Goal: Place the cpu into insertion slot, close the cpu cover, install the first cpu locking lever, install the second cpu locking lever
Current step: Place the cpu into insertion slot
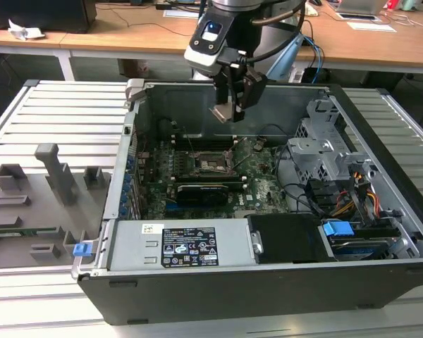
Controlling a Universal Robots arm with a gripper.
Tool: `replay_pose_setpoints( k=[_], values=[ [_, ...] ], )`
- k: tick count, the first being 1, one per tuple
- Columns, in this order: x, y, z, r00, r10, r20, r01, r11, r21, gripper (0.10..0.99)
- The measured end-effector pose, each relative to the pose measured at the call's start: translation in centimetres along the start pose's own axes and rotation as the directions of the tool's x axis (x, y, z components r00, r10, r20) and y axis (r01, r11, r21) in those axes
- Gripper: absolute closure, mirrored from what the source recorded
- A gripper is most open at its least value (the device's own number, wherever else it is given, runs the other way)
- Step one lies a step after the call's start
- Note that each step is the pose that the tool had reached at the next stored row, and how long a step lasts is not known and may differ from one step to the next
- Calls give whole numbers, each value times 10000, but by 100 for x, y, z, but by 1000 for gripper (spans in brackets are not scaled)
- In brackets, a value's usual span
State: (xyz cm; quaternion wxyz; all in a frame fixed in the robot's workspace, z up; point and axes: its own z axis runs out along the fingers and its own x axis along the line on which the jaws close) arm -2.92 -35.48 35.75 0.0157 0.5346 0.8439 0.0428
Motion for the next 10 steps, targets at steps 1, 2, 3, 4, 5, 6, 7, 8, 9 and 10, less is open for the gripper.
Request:
replay_pose_setpoints(
  k=[1,2,3,4,5,6,7,8,9,10],
  values=[
    [0,0,3,9998,183,17,-183,9998,-2,549],
    [0,-1,7,9992,393,35,-393,9992,-5,549],
    [0,-1,10,9986,536,46,-536,9986,-7,549],
    [0,-1,12,9977,675,58,-675,9977,-8,549],
    [0,-2,16,9964,843,72,-843,9964,-11,549],
    [0,-2,18,9951,980,84,-980,9952,-14,549],
    [0,-2,23,9927,1204,102,-1204,9927,-18,549],
    [0,-3,27,9908,1351,114,-1351,9908,-20,549],
    [-1,-3,30,9891,1470,124,-1470,9891,-21,549],
    [-1,-3,34,9865,1634,137,-1634,9866,-24,549]
  ],
)
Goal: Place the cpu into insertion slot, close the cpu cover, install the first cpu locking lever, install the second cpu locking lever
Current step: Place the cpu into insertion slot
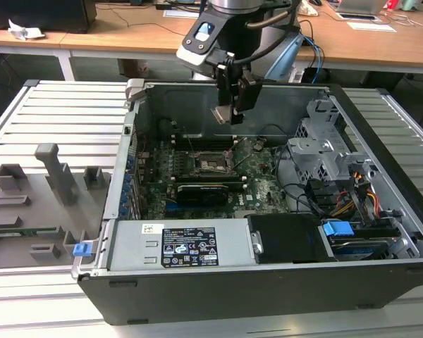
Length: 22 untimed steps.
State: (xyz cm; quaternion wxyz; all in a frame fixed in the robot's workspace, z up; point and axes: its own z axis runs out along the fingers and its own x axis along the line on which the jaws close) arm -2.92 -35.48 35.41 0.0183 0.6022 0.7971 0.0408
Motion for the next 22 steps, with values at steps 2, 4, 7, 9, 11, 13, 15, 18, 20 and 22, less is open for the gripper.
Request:
replay_pose_setpoints(
  k=[2,4,7,9,11,13,15,18,20,22],
  values=[
    [0,-1,6,9996,277,23,-277,9996,-2,549],
    [0,-1,14,9980,622,51,-622,9981,-6,549],
    [-1,-3,30,9915,1298,109,-1298,9915,-19,549],
    [-1,-4,43,9831,1823,152,-1822,9833,-36,549],
    [-1,-4,50,9783,2066,173,-2066,9784,-45,549],
    [-1,-6,66,9693,2452,205,-2451,9695,-60,549],
    [2,-13,79,9650,2612,218,-2611,9653,-66,549],
    [20,-25,118,9634,2672,224,-2671,9636,-69,549],
    [54,-20,160,9634,2670,224,-2670,9637,-70,549],
    [90,-14,189,9634,2667,283,-2666,9638,-69,549]
  ],
)
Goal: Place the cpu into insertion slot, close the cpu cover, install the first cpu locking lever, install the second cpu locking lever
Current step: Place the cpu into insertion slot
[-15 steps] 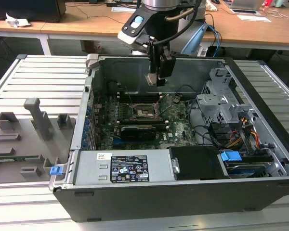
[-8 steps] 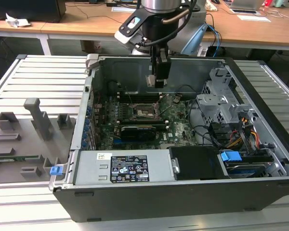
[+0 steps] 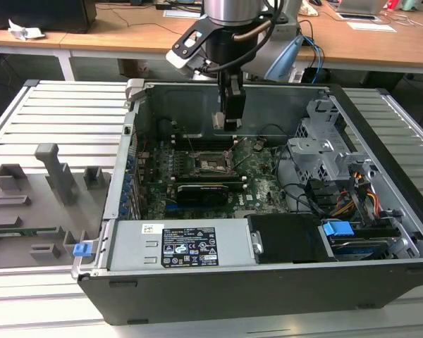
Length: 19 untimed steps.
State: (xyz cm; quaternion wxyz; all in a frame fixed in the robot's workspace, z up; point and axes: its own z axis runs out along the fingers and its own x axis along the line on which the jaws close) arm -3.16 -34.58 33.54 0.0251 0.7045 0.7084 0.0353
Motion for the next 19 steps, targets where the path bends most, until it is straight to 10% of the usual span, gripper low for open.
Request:
replay_pose_setpoints(
  k=[19],
  values=[
    [14,-39,189,10000,-10,83,10,10000,0,549]
  ],
)
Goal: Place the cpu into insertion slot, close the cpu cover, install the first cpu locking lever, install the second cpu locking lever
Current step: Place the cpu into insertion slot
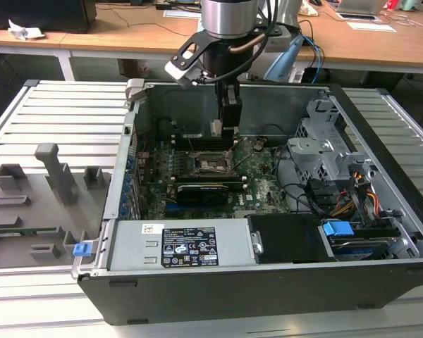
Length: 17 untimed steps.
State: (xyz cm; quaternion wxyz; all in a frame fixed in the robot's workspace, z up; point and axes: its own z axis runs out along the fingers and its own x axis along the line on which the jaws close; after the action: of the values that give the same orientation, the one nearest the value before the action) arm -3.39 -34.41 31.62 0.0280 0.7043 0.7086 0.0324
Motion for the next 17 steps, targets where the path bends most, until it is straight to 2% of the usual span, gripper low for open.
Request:
replay_pose_setpoints(
  k=[17],
  values=[
    [18,-63,247,10000,-23,1,23,10000,-7,549]
  ],
)
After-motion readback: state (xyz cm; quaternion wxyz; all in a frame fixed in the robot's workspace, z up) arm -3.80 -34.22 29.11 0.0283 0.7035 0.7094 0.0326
